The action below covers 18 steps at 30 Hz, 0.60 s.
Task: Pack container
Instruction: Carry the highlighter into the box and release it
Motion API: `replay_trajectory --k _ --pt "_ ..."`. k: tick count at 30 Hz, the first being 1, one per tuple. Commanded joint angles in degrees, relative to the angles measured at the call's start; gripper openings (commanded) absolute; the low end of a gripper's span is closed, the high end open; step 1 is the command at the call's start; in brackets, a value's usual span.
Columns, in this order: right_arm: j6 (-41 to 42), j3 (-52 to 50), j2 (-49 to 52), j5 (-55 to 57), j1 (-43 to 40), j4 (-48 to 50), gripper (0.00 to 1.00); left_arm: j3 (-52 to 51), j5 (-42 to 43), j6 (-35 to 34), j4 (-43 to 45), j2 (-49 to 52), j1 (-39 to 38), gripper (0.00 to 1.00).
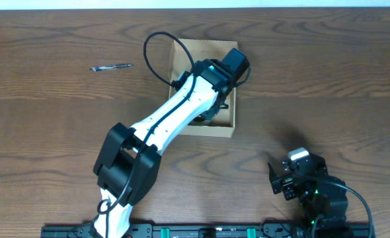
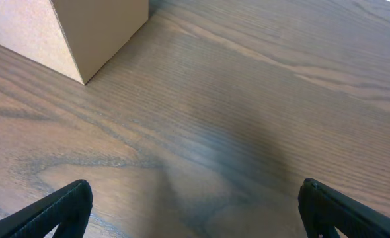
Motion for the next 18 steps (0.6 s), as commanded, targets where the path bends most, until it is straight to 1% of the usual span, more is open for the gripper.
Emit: replay_trajectory --k 1,5,6,10,13,18 --pt "0.59 -0.15 -0.35 -0.02 -0.46 -0.11 0.99 0.24 0.79 -9.01 0.17 1.33 -0.31 0.15" --pt "0.59 -0.15 -0.35 -0.02 -0.44 -0.11 0.99 0.24 0.98 -14.08 0.13 3.04 -0.31 0.16" --pt "0.57 -0.15 -0.35 -0.02 -0.46 -0.11 0.99 0.24 1.05 -14.75 0.17 3.52 -0.31 0.18" --pt "0.59 -0.15 -0.35 -0.02 -0.46 -0.09 0.99 0.24 1.18 -17.55 0.17 5.18 -0.28 0.19" --pt "0.59 -0.15 -0.35 -0.02 -0.46 -0.09 0.99 0.24 1.22 -18.43 0.24 6.05 -0.24 0.24" --pt "0.59 -0.15 -0.35 -0.02 -0.46 -0.09 0.99 0.24 1.86 -18.38 0.35 6.58 -0.20 0.25"
